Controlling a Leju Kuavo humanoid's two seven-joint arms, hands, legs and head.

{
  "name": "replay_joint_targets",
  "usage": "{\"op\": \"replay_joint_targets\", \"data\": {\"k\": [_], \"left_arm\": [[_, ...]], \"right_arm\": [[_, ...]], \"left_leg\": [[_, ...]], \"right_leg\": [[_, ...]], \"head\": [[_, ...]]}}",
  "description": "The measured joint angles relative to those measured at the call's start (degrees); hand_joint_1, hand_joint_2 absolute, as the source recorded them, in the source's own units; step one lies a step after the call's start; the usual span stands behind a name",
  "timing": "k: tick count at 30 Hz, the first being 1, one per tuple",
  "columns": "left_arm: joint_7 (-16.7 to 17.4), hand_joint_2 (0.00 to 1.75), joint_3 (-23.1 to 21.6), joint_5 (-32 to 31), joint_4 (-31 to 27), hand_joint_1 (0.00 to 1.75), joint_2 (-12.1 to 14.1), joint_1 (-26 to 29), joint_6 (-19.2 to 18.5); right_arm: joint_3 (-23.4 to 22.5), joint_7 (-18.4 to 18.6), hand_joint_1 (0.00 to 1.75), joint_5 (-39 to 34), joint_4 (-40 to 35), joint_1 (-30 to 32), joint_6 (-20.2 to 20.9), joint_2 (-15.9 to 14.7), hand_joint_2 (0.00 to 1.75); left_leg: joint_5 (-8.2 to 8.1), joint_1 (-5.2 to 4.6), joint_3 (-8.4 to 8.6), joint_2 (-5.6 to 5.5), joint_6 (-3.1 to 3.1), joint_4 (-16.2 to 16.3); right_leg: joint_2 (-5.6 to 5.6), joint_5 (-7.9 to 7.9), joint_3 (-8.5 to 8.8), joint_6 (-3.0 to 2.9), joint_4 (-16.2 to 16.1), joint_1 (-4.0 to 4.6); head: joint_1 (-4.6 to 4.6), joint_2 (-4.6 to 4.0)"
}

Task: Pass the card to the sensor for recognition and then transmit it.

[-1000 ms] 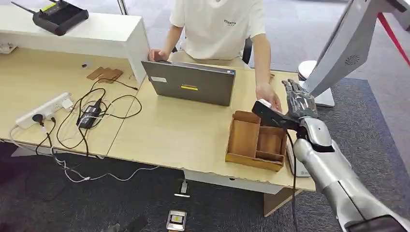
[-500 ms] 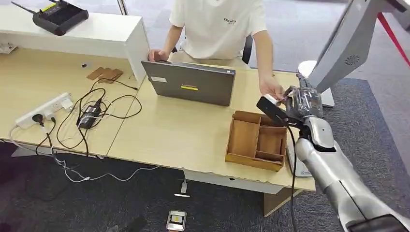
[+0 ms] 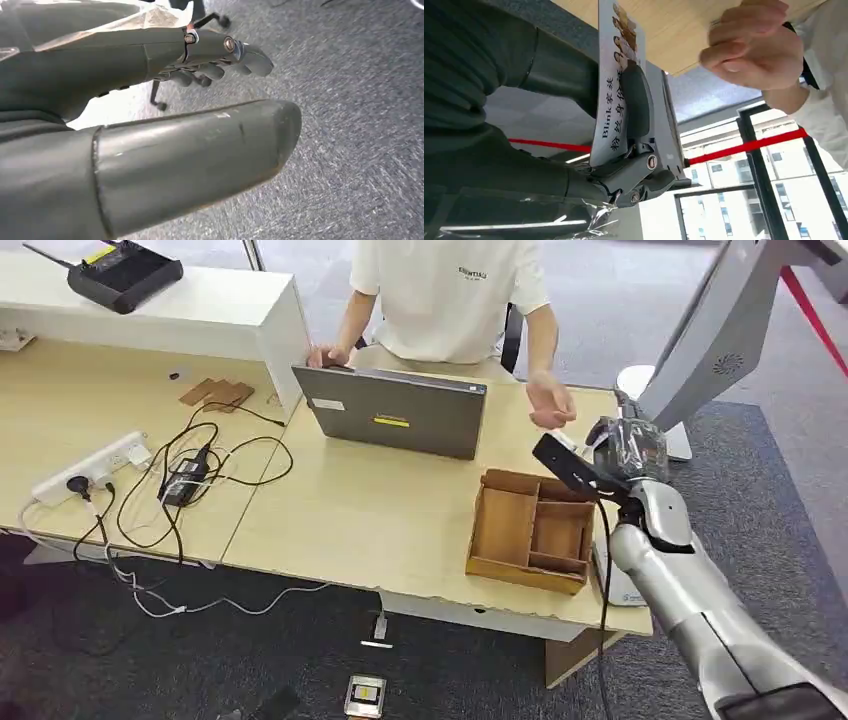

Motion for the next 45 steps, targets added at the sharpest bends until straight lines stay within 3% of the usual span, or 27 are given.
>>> {"op": "replay_joint_targets", "data": {"k": [5,9,18,24,32,45], "left_arm": [[0.59,0.00,-4.42,7.33,-0.64,0.00,0.77,1.20,1.33],[0.83,0.00,-7.64,13.47,-0.85,0.00,1.49,2.22,2.32],[1.31,0.00,-14.60,22.62,-1.18,0.00,3.26,4.36,4.17],[1.05,0.00,-17.53,25.71,-1.31,0.00,3.93,5.30,5.38],[2.64,0.00,-22.05,29.14,-1.84,0.00,4.57,5.45,5.31],[4.20,0.00,-28.98,34.34,-3.72,0.00,5.42,5.36,5.40]], "right_arm": [[-0.22,1.47,1.75,-1.93,-3.42,1.54,-0.28,-1.62,1.75],[-1.90,3.52,1.75,-2.76,-8.09,4.95,-0.46,-4.90,1.75],[-9.24,6.69,1.75,-4.42,-18.21,14.61,-3.45,-13.42,1.75],[-13.77,7.41,1.75,-5.66,-21.16,19.64,-4.77,-16.76,1.75],[-16.72,5.88,1.75,-4.62,-21.62,25.24,-3.58,-17.44,1.75],[-16.46,3.37,1.75,-5.31,-19.41,27.54,-1.09,-13.99,1.75]], "left_leg": [[0.00,0.00,0.04,-0.02,0.00,0.01],[-0.02,-0.01,0.05,-0.01,0.03,0.02],[-0.07,-0.02,0.05,0.02,0.04,0.02],[-0.07,-0.02,0.05,0.06,0.03,0.01],[-0.07,0.00,0.05,0.07,0.03,-0.01],[-0.06,0.00,0.05,0.07,0.03,-0.02]], "right_leg": [[0.00,0.00,0.01,0.00,-0.05,0.00],[0.00,0.00,0.04,0.01,-0.09,-0.01],[0.04,0.00,0.05,0.01,-0.13,-0.02],[0.04,-0.01,0.04,0.01,-0.10,-0.01],[0.03,-0.01,0.08,0.01,-0.08,0.00],[0.03,-0.01,0.07,0.01,-0.08,0.00]], "head": [[0.00,0.00],[-0.02,0.00],[-0.02,0.00],[0.00,0.00],[-0.02,0.00],[0.00,0.00]]}}
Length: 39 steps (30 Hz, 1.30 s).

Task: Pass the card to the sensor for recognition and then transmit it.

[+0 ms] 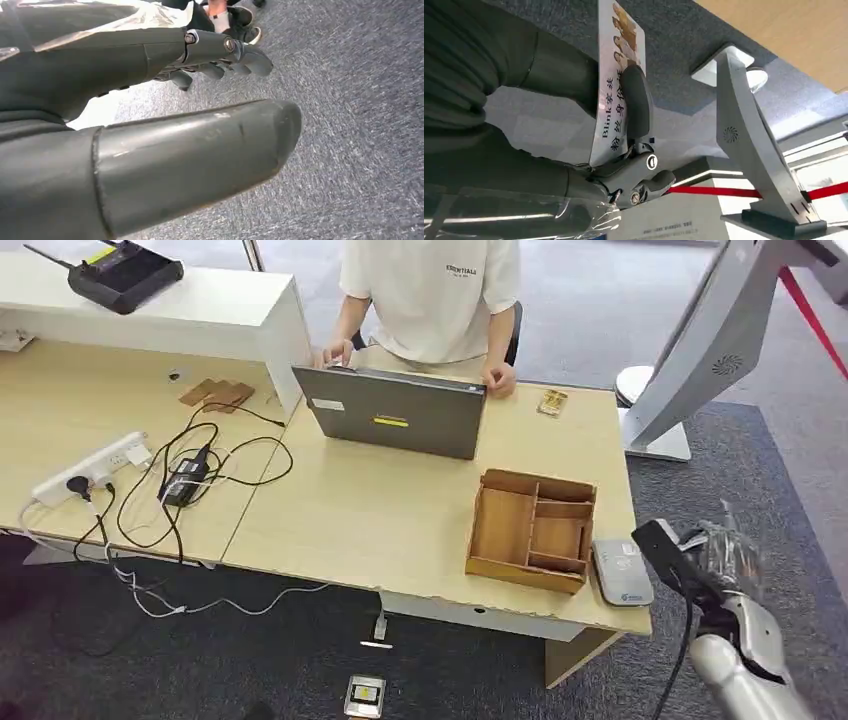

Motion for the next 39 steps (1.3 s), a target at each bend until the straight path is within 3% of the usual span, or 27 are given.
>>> {"op": "replay_joint_targets", "data": {"k": [25,39], "left_arm": [[1.94,0.00,-8.94,2.75,-1.51,0.00,1.20,-1.38,-0.48],[3.02,0.00,-12.94,4.59,-1.97,0.00,1.99,-1.91,-0.57]], "right_arm": [[1.53,-1.60,1.75,-2.49,6.40,1.41,1.79,4.13,1.75],[1.82,-2.34,1.75,-4.81,9.77,1.57,0.13,5.46,1.75]], "left_leg": [[0.00,0.01,0.03,0.02,0.00,0.00],[0.00,0.00,0.27,0.04,0.00,0.00]], "right_leg": [[0.00,0.00,0.02,0.00,-0.01,0.01],[0.00,0.00,0.23,0.00,-0.03,0.01]], "head": [[0.00,0.00],[-0.02,0.00]]}}
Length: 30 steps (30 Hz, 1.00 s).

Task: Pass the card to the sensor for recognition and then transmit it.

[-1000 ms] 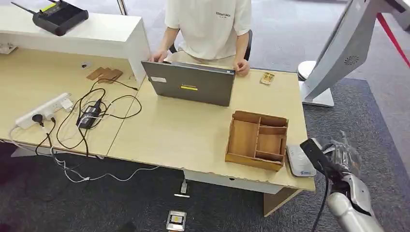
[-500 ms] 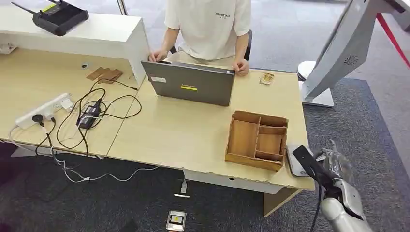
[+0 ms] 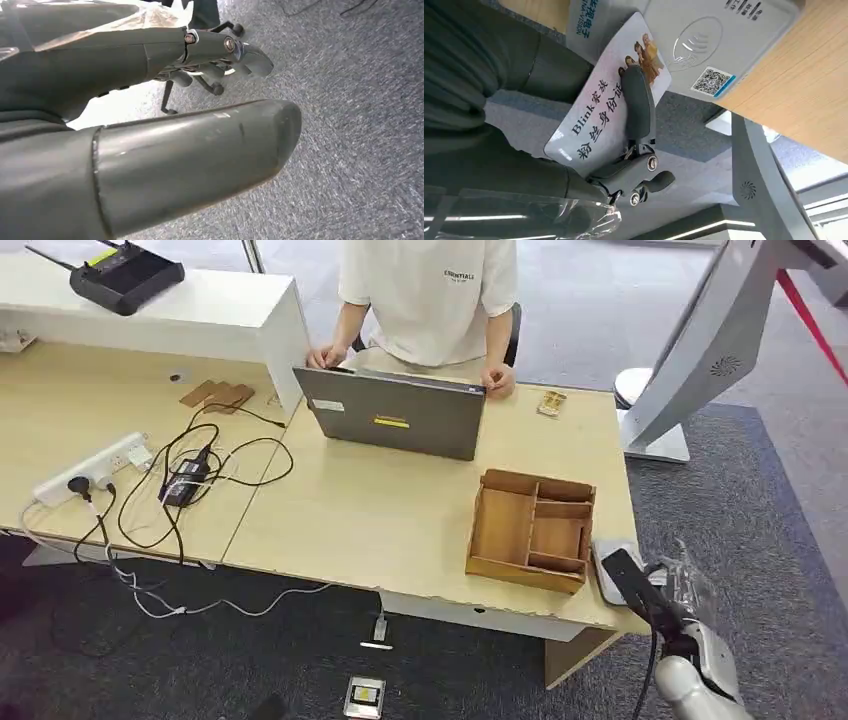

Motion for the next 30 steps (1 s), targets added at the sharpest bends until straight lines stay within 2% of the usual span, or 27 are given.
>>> {"op": "replay_joint_targets", "data": {"k": [17,20,30], "left_arm": [[0.18,0.00,-2.58,2.06,-0.44,0.00,0.52,-0.48,-0.31],[-0.07,0.00,-6.12,6.38,-0.94,0.00,1.20,-0.59,0.72],[-0.42,0.00,-9.49,7.43,-1.27,0.00,1.49,-1.23,1.53]], "right_arm": [[0.15,0.04,1.75,0.96,-0.04,-0.43,-1.38,-0.02,1.75],[0.22,1.99,1.75,1.75,-5.13,-2.47,-1.40,-1.83,1.75],[-0.20,2.62,1.75,3.76,-12.68,-8.63,0.31,-3.65,1.75]], "left_leg": [[0.00,-0.01,0.07,0.00,0.00,0.00],[0.00,-0.03,0.00,-0.02,0.01,0.01],[0.01,-0.03,0.00,-0.01,0.01,0.01]], "right_leg": [[0.00,0.00,0.10,0.00,0.01,0.00],[0.01,0.01,0.04,0.01,0.02,-0.02],[0.01,0.01,0.02,0.01,0.04,-0.02]], "head": [[0.00,0.00],[0.00,0.00],[0.00,0.00]]}}
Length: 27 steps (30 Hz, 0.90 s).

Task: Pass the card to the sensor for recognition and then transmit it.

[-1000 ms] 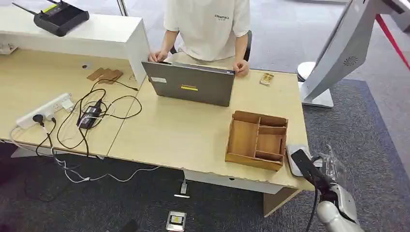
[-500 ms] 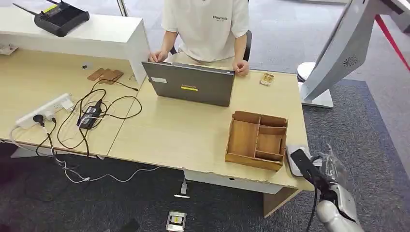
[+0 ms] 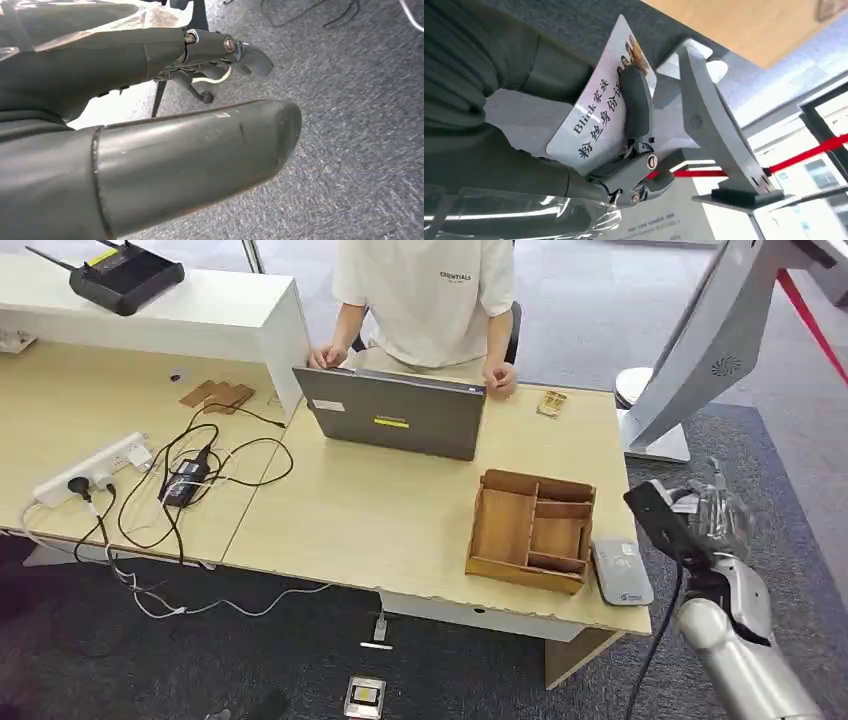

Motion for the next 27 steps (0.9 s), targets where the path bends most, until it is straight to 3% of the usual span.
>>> {"op": "replay_joint_targets", "data": {"k": [6,13,18,27], "left_arm": [[0.22,0.00,-1.79,-0.18,-0.09,0.00,0.07,-0.87,-0.57],[1.16,0.00,-4.22,-1.22,-0.57,0.00,0.44,-2.37,-2.25],[1.81,0.00,-5.95,-2.36,-1.05,0.00,0.46,-3.73,-3.12],[2.60,0.00,-8.00,-4.68,-1.38,0.00,0.37,-5.90,-4.96]], "right_arm": [[0.33,0.04,1.75,2.69,-3.50,-3.77,3.26,0.28,1.75],[2.63,-0.22,1.75,5.49,-3.40,-8.94,10.28,2.41,1.75],[6.82,-1.57,1.73,6.60,1.66,-13.36,13.20,5.74,1.75],[13.37,-2.30,1.57,11.30,15.84,-19.59,13.11,12.76,1.75]], "left_leg": [[0.00,0.00,-0.04,-0.01,0.00,0.00],[0.02,0.01,-0.16,0.00,-0.01,-0.01],[0.04,0.02,-0.24,-0.04,-0.02,-0.01],[0.05,0.05,-0.31,-0.08,-0.04,0.00]], "right_leg": [[0.00,0.00,-0.01,0.00,0.02,0.00],[0.00,0.00,-0.11,0.00,0.06,0.01],[-0.01,0.00,-0.19,0.00,0.09,0.01],[-0.02,0.00,-0.29,-0.01,0.11,0.04]], "head": [[0.00,0.00],[0.00,0.00],[0.00,-0.02],[-0.02,0.00]]}}
